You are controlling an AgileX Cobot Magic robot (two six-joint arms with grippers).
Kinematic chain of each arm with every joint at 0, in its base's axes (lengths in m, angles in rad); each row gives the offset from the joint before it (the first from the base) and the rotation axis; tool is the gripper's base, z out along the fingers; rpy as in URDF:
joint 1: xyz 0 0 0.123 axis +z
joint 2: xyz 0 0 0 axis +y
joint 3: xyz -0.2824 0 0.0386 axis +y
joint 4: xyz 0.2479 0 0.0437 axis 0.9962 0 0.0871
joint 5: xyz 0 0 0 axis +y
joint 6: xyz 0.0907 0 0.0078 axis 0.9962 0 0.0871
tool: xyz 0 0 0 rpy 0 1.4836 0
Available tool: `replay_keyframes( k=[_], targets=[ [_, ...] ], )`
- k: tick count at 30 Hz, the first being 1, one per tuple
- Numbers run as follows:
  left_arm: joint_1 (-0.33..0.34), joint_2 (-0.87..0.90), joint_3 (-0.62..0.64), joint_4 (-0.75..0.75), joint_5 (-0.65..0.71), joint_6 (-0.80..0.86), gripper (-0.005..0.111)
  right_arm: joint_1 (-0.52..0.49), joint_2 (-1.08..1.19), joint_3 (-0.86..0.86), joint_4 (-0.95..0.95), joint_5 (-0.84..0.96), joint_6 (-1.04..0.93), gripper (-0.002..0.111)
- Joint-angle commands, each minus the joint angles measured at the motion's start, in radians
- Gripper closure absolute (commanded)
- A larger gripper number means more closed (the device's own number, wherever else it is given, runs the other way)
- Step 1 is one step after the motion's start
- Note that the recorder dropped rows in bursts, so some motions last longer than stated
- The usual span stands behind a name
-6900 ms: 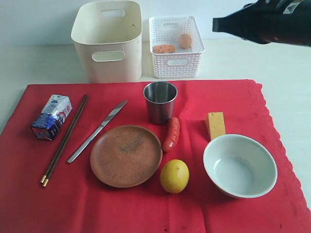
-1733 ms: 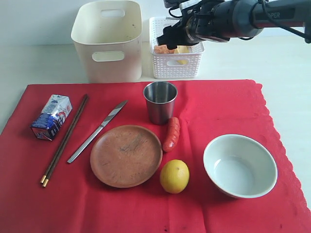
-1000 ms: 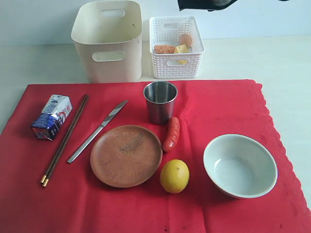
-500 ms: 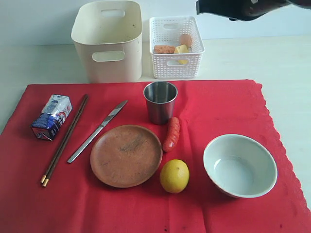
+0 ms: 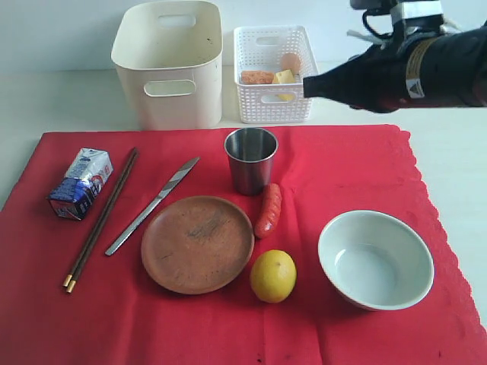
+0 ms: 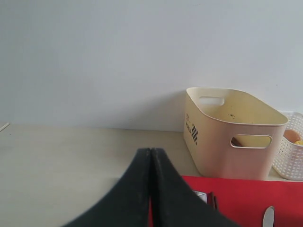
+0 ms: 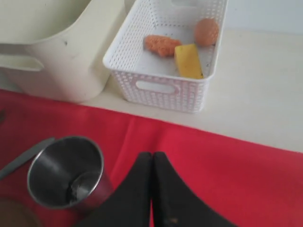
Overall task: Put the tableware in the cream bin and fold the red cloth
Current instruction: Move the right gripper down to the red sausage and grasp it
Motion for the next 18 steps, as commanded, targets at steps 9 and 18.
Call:
replay_keyframes(
  k=[9,18],
  targets=[
    [0.002,-0.006,-0.002,-0.001,0.001,-0.001,0.106,0.255,-0.007,0.024,0.059,0.270,0.069,0.107],
    [0.002,-0.006,-0.002,-0.001,0.001,-0.001,0.106,0.295,0.075,0.024,0.076,0.246,0.098,0.067]
  ],
)
